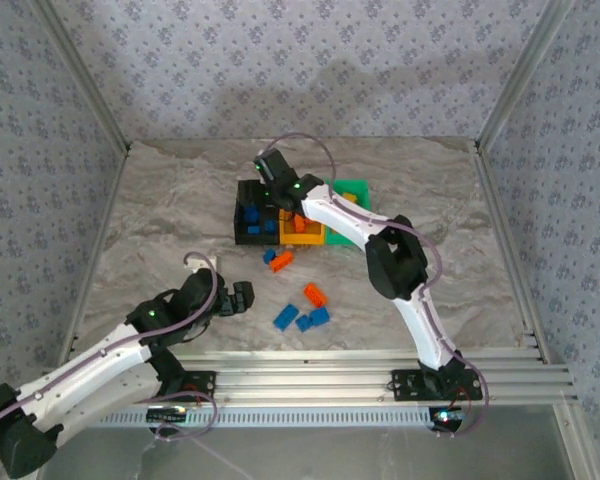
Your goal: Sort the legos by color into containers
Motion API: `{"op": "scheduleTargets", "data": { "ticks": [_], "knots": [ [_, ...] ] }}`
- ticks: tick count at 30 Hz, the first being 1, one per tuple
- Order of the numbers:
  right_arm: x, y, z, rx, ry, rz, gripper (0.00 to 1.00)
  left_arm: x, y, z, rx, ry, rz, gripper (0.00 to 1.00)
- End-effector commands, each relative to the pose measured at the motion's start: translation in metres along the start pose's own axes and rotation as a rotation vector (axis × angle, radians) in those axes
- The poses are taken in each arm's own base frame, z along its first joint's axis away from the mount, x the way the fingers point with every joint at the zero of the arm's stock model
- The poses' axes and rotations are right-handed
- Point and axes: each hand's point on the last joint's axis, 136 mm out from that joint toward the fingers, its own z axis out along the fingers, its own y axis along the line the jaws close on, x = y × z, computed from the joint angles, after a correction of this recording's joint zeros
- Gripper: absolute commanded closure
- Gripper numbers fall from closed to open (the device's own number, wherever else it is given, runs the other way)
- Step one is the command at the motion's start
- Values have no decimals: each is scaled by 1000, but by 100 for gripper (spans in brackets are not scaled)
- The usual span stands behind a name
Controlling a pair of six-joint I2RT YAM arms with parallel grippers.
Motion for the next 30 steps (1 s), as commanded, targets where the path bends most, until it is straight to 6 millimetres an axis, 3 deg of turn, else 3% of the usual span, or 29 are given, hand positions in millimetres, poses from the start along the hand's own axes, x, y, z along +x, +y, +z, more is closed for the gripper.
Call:
{"op": "scheduleTargets", "data": {
  "ticks": [1,9,12,19,30],
  "knots": [
    [-34,11,-60,-28,-127,25,29,5,-30,7,115,64,55,0],
    [11,-38,-120,33,-134,63,28,58,-80,28,147,284,324,4],
    [24,-51,-137,47,-141,79,28,76,-89,34,139,334,400,8],
    [38,-77,-165,79,-177,117,27,96,-89,53,46,394,524,22],
    [31,-85,-191,85,-235,130,27,102,-88,78,-29,403,603,37]
  ]
}}
